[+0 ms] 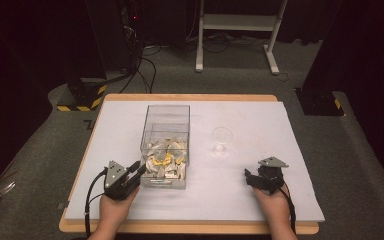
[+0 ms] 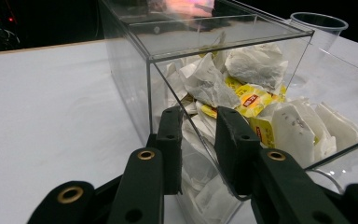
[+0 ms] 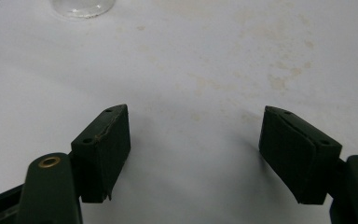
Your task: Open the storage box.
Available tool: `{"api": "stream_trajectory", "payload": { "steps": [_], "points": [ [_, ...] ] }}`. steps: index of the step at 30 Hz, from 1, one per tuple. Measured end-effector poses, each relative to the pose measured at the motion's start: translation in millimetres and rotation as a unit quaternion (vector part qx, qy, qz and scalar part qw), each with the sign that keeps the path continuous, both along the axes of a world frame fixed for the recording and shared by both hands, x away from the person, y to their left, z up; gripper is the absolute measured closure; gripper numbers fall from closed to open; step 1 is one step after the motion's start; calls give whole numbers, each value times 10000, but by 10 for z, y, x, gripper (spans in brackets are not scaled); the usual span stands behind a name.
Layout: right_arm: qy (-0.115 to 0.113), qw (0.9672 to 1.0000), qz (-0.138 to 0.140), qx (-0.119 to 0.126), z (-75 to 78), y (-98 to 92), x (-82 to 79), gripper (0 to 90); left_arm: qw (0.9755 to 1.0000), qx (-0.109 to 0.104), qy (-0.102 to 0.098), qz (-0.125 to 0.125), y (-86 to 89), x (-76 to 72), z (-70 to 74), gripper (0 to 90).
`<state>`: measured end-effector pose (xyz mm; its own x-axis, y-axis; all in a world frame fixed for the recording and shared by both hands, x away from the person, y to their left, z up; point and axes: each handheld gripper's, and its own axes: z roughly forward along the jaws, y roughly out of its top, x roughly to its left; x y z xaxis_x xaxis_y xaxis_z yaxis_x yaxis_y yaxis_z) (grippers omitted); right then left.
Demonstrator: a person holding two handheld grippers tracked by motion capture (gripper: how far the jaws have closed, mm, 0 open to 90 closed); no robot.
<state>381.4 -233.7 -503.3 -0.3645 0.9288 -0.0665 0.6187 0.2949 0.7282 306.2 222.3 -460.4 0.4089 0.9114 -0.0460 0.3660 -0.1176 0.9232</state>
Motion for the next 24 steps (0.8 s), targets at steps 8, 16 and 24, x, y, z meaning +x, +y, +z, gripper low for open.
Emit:
{"api": "stream_trajectory", "payload": {
  "steps": [8, 16, 24],
  "points": [
    [-8, 10000, 15, -9, -1, -1, 0, 250, 10000, 18, -9, 58, -27, -139, -12, 720],
    [8, 10000, 4, 30, -1, -2, 1, 253, 9998, -149, -7, 103, -24, -229, -33, 721],
    [14, 10000, 3, 40, -1, -5, 3, 254, 9999, -116, 28, 75, -28, -270, -17, 731]
  ]
}}
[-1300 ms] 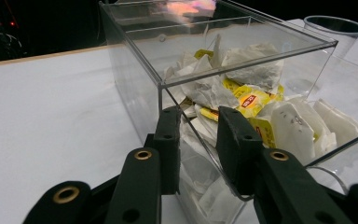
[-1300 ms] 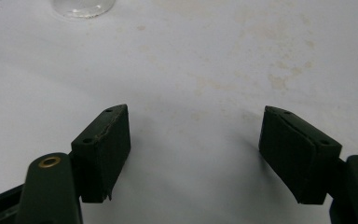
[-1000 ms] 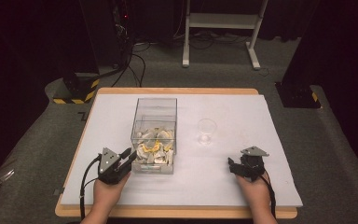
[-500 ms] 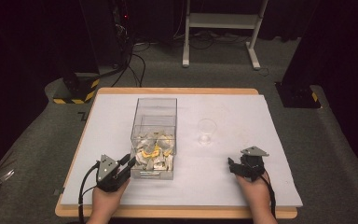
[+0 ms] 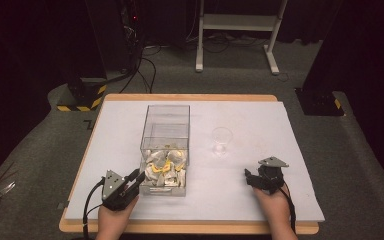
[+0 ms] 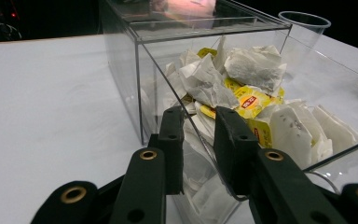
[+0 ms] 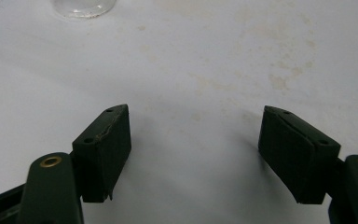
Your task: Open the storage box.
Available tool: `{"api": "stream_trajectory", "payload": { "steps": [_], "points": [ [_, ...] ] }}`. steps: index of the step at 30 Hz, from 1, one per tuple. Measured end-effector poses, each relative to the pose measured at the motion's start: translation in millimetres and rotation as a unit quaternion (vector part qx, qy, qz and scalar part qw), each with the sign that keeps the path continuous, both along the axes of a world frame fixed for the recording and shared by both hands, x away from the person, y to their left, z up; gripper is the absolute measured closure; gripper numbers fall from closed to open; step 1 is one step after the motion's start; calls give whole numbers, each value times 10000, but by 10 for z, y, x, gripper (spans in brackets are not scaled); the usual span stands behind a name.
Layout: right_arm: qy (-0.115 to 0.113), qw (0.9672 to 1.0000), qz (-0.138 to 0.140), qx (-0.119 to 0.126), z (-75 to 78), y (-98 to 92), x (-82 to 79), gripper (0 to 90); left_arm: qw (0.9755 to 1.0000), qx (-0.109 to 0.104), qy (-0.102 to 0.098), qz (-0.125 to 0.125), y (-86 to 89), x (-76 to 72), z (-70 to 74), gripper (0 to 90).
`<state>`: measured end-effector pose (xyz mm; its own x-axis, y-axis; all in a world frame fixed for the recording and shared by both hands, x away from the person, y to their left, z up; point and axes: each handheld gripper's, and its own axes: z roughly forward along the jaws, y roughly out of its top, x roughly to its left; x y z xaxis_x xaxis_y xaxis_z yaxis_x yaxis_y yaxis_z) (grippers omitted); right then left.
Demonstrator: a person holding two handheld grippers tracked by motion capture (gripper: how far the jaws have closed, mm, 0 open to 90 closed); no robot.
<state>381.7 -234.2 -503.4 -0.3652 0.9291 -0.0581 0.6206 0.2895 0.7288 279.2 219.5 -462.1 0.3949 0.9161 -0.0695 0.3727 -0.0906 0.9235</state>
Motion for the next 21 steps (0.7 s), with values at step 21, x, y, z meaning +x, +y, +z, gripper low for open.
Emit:
{"api": "stream_trajectory", "payload": {
  "steps": [21],
  "points": [
    [11, 10000, 7, 19, 0, -3, 2, 258, 9993, -24, -301, -225, 92, -55, 180, 587]
  ]
}}
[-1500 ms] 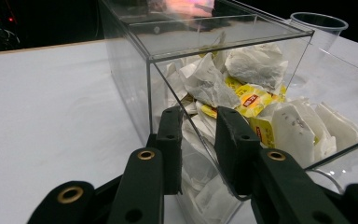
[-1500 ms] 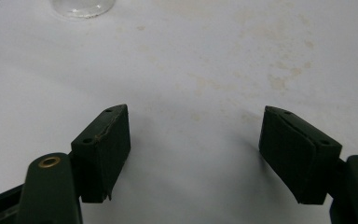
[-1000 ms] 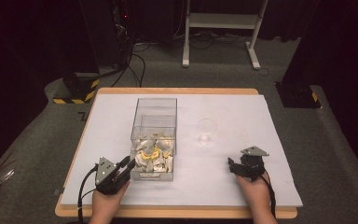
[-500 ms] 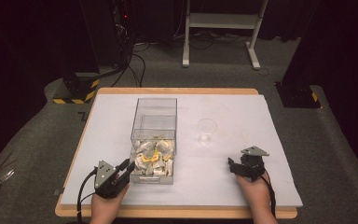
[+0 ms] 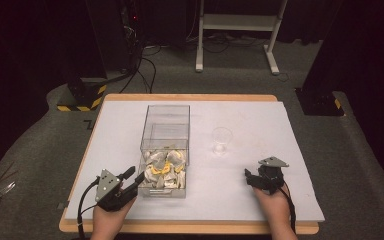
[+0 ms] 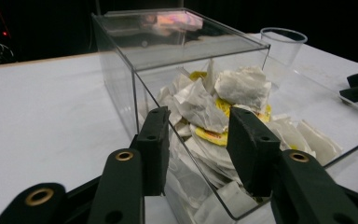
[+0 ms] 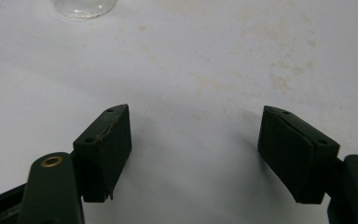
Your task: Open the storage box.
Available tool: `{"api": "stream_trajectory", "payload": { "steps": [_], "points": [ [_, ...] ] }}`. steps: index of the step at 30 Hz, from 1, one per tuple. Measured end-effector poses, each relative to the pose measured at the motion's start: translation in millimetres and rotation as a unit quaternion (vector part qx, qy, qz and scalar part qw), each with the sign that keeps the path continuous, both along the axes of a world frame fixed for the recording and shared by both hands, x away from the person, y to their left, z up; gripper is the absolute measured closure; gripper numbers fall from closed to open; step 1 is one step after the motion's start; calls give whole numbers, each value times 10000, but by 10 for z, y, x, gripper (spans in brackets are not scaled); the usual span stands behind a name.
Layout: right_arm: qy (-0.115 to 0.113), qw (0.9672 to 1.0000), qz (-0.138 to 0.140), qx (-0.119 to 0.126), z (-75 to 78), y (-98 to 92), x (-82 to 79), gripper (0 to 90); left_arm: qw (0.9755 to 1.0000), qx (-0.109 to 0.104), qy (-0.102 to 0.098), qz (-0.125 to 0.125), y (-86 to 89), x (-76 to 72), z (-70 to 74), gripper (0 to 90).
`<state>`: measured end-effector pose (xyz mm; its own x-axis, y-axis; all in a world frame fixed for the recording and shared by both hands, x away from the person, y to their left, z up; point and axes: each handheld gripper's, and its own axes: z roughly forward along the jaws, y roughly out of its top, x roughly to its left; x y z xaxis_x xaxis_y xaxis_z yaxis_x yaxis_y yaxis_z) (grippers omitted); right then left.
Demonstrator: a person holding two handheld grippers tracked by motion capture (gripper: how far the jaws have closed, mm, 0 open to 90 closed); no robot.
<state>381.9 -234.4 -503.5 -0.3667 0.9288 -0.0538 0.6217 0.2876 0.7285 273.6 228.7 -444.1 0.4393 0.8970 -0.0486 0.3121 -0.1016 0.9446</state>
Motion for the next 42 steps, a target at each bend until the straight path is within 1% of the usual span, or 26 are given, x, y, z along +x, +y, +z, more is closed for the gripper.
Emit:
{"api": "stream_trajectory", "payload": {
  "steps": [1, 4, 8, 14, 15, 17, 20, 23, 24, 26, 27, 28, 29, 31, 32, 33, 35, 36, 37, 39, 40, 41, 42],
  "points": [
    [-5, 10000, 3, -5, 0, 0, 0, 258, 10000, -25, -59, 29, 36, 0, 34, 579],
    [-5, 10000, -1, -6, 0, 1, -1, 259, 9999, -31, -94, 80, 86, 13, 57, 568],
    [-5, 10000, 1, -4, 0, 1, -1, 259, 9998, 5, -79, 199, 192, 56, 58, 558],
    [1, 10000, 12, 12, 0, -2, -1, 267, 9991, 193, 21, 369, 348, 150, -13, 536],
    [1, 10000, 22, 15, 0, -3, 0, 269, 9991, 183, 36, 380, 362, 161, -24, 534],
    [4, 10000, 29, 24, 0, -5, 1, 272, 9988, 240, 84, 419, 435, 210, -61, 529],
    [15, 10000, 33, 24, 1, -5, 0, 277, 9985, 272, 125, 467, 483, 253, -91, 518],
    [3, 10000, 56, 39, 0, -3, -3, 292, 9978, 357, 251, 490, 542, 326, -147, 497],
    [4, 10000, 57, 40, 0, -3, -3, 292, 9972, 431, 326, 524, 581, 373, -194, 489],
    [21, 10000, 65, 44, 2, -7, -1, 293, 9963, 468, 450, 557, 625, 427, -259, 478],
    [26, 10000, 65, 49, 2, -9, 0, 293, 9956, 528, 506, 591, 651, 464, -306, 472],
    [26, 10000, 65, 49, 2, -9, 0, 293, 9956, 528, 506, 591, 651, 464, -306, 469],
    [24, 10000, 65, 48, 2, -8, -1, 294, 9939, 666, 614, 622, 697, 520, -381, 468],
    [24, 9999, 79, 63, 0, -13, 3, 294, 9928, 707, 695, 666, 722, 554, -441, 468],
    [51, 9999, 66, 95, 0, -16, 5, 294, 9928, 707, 695, 666, 722, 554, -441, 466],
    [45, 9999, 68, 95, -1, -17, 6, 295, 9922, 764, 714, 684, 742, 574, -475, 463],
    [43, 9999, 69, 92, -1, -16, 5, 295, 9915, 730, 793, 728, 752, 588, -526, 459],
    [61, 9999, 61, 114, 0, -17, 5, 296, 9906, 686, 909, 756, 768, 603, -557, 428],
    [60, 9999, 62, 115, 0, -18, 4, 297, 9902, 666, 945, 788, 767, 606, -559, 414],
    [56, 9999, 62, 112, -1, -17, 3, 301, 9903, 658, 931, 798, 765, 600, -554, 397],
    [27, 9999, 96, 93, 0, -11, -2, 311, 9903, 708, 917, 772, 765, 606, -559, 378],
    [27, 9999, 96, 93, 0, -11, -2, 311, 9903, 708, 917, 772, 765, 606, -559, 360],
    [26, 9999, 86, 84, 0, -7, -5, 313, 9898, 707, 979, 762, 759, 611, -567, 360]
  ]
}}
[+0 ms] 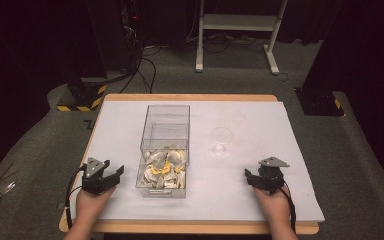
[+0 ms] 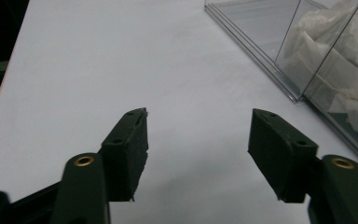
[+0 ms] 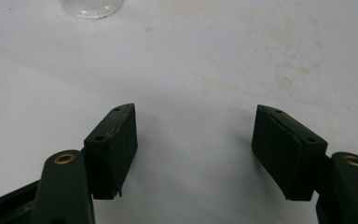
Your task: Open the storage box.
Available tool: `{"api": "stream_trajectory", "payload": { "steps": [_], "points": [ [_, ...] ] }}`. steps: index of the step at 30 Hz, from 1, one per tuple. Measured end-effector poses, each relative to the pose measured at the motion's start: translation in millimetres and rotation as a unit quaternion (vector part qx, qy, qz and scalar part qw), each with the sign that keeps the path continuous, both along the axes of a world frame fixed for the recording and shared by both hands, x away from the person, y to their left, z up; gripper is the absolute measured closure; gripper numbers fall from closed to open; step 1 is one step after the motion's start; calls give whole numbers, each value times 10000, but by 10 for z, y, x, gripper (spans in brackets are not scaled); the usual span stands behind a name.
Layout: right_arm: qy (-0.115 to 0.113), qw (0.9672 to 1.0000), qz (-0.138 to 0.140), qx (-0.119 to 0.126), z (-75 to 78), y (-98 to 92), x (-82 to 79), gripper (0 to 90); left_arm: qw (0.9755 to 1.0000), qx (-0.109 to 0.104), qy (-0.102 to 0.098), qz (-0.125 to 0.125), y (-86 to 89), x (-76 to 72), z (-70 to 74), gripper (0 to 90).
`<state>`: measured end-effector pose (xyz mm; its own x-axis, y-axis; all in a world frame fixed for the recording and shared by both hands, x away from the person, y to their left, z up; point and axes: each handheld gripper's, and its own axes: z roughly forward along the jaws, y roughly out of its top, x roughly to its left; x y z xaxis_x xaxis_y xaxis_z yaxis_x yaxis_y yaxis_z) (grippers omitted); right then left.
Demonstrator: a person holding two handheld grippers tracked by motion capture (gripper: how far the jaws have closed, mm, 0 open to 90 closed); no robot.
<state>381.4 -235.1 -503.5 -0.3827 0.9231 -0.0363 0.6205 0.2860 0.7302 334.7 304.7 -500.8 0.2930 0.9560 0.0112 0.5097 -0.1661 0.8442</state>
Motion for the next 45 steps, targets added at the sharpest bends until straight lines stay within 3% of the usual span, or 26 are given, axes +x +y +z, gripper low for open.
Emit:
{"api": "stream_trajectory", "payload": {
  "steps": [4, 6, 8, 12, 14, 18, 22, 25, 30, 45],
  "points": [
    [-39, 10000, 78, -10, 6, 0, -6, 332, 9994, 10, 19, -345, -9, -20, 3, 270],
    [-65, 9999, 91, -14, 10, 4, -11, 351, 9991, -114, 60, -396, 1, -12, 0, 239],
    [-113, 9999, 83, 15, 19, -3, -19, 365, 9981, -334, 241, -468, 38, 28, -7, 216],
    [-131, 9999, -31, 45, 78, -31, -32, 375, 9980, -281, 274, -494, 23, 31, -11, 206],
    [-197, 9997, -98, 73, 130, -37, -56, 382, 9981, -155, 276, -534, 9, 35, -12, 200],
    [-226, 9996, -112, 146, 182, -34, -98, 404, 9979, -169, 274, -554, -5, 25, -17, 200],
    [-228, 9997, -10, 70, 222, 34, -146, 410, 9980, -195, 268, -539, 15, 32, -15, 200],
    [-231, 9996, 55, 147, 268, 113, -191, 410, 9981, -154, 254, -534, -3, 24, -18, 202],
    [-413, 9987, 262, 111, 341, 223, -225, 417, 9981, -92, 261, -544, -9, 28, -18, 202],
    [-620, 9966, 517, 176, 499, 451, -261, 430, 9980, -22, 300, -563, -25, 36, -21, 202]
  ]
}}
